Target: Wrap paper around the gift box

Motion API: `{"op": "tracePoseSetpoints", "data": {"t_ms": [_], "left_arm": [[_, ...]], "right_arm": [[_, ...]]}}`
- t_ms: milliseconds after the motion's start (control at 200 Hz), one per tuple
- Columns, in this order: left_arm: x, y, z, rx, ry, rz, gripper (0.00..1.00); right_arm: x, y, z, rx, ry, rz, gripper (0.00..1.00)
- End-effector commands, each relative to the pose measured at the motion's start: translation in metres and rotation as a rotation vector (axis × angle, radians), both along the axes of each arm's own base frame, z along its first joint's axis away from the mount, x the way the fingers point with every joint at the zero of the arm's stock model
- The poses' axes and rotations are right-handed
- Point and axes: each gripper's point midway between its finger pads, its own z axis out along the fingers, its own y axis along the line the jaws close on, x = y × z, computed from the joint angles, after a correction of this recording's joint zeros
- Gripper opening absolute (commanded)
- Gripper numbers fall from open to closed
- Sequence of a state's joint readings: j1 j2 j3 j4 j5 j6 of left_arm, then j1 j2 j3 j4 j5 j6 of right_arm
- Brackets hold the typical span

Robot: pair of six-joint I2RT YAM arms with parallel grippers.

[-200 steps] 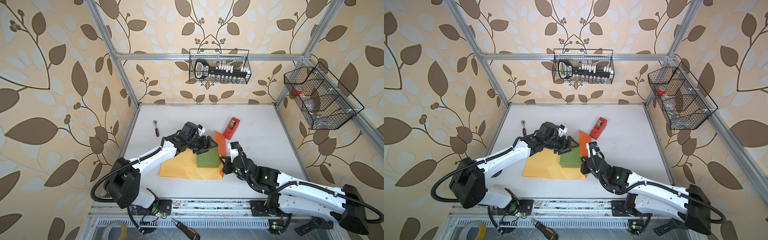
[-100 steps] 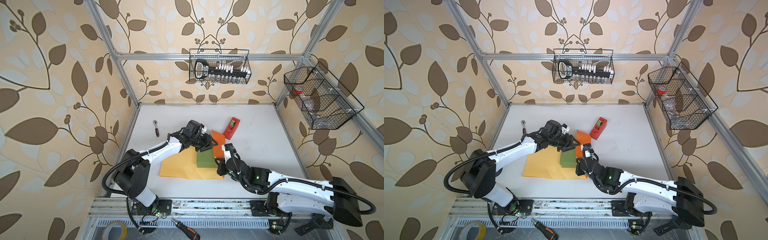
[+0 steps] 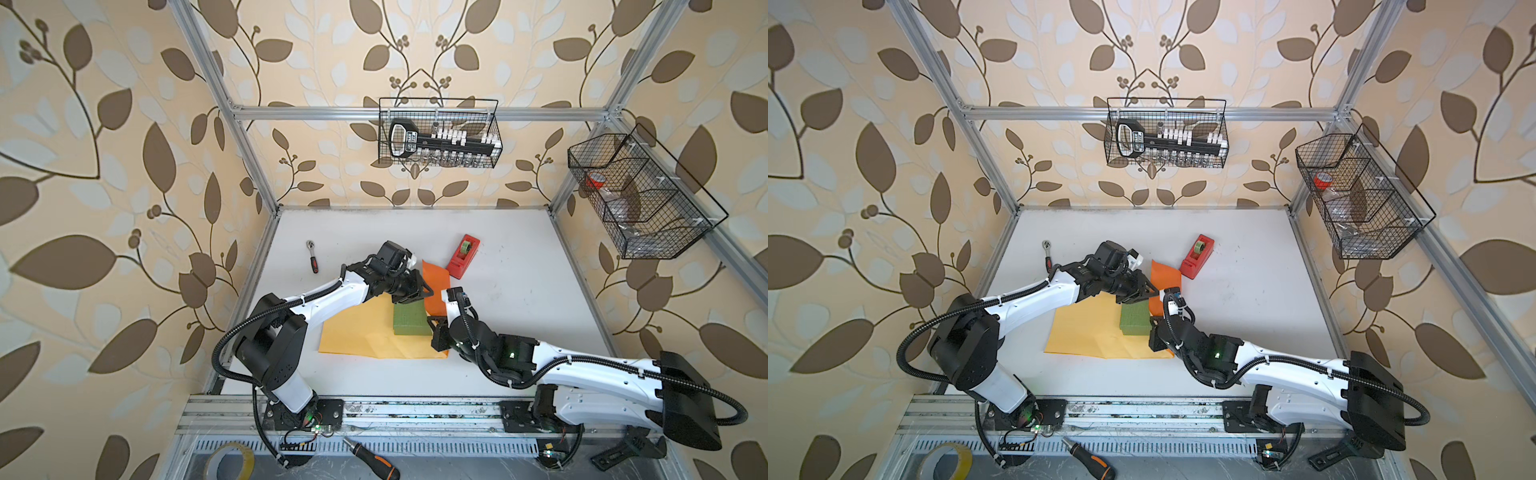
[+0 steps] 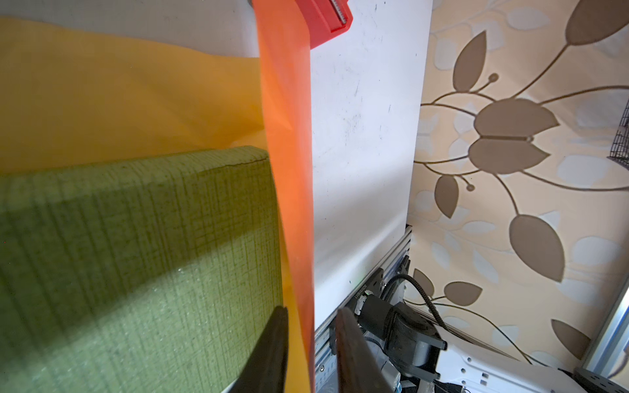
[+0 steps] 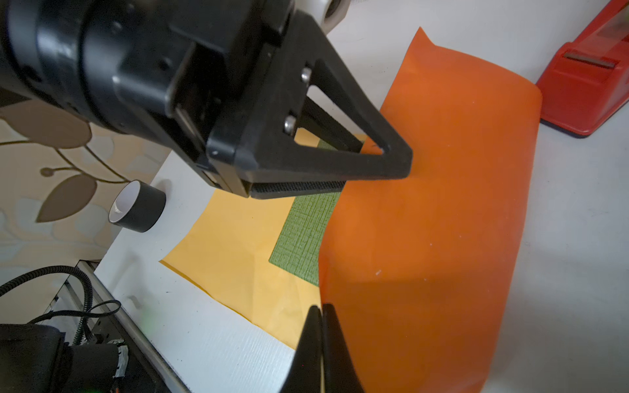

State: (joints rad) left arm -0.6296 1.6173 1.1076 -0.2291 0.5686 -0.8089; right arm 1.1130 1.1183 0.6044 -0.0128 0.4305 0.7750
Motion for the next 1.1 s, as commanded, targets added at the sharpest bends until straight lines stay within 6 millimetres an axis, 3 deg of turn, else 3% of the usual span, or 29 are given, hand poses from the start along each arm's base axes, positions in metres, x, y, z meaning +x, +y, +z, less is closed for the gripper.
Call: {"op": "tracePoseSetpoints", "data": {"t_ms": [0,85,300,575,705,830,1094], "left_arm": [[0.004,-0.009,0.013,-0.013,-0.045,-0.028,0.21],[0.004,-0.01,0.012,-0.013,-0.049,-0.031,0.13],[0.004,-0.006,0.009,0.012,-0.066,-0.037,0.03],[0.004,0.0,0.004,0.002,-0.072,-0.047,0.0],[0.003,0.005,0.005,-0.02,-0.085,-0.058,0.0],[0.001,0.013,0.006,-0.031,-0.098,-0.056,0.0],[0.0,0.041,-0.005,-0.06,-0.074,-0.029,0.0]], "right_arm": [[0.003,0.008,0.013,0.034,-0.014,-0.012,0.0],[0.003,0.006,0.011,0.023,-0.015,-0.017,0.0],[0.002,-0.001,0.014,0.006,-0.024,-0.02,0.07],[-0.009,-0.016,0.025,-0.006,-0.058,0.035,0.42],[-0.013,-0.022,0.035,0.001,-0.071,0.089,0.53],[-0.005,-0.037,0.036,0.0,-0.053,0.084,0.63],[0.02,-0.058,0.013,0.021,0.052,0.047,0.76]]}}
